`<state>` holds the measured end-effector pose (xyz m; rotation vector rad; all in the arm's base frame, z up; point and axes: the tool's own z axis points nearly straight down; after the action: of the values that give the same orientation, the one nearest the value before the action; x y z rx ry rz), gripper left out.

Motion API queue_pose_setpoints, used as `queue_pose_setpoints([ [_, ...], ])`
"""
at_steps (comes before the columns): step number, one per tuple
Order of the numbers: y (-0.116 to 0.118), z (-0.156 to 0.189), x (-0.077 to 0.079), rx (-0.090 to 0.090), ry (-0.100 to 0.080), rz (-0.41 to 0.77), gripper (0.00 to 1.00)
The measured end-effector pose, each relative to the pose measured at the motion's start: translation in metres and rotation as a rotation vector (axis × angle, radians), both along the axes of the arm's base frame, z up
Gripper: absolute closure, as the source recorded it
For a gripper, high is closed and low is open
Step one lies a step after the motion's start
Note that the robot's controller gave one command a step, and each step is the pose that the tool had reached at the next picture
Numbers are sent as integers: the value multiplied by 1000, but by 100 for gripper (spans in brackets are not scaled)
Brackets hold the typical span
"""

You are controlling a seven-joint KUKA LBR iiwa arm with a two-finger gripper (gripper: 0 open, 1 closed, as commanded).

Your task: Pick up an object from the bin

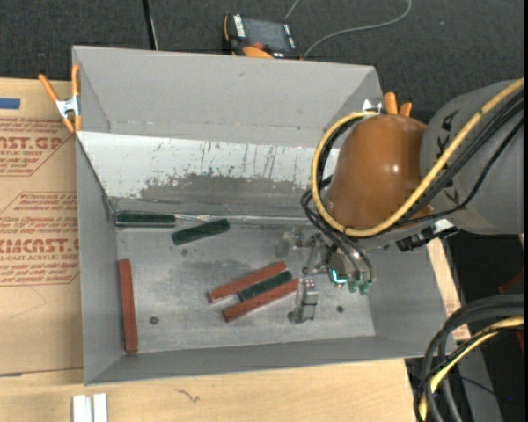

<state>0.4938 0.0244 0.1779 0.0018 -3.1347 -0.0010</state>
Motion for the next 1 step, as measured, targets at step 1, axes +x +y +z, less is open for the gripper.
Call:
queue_pose_setpoints([
  [1,24,-112,14,0,-2,45,0],
])
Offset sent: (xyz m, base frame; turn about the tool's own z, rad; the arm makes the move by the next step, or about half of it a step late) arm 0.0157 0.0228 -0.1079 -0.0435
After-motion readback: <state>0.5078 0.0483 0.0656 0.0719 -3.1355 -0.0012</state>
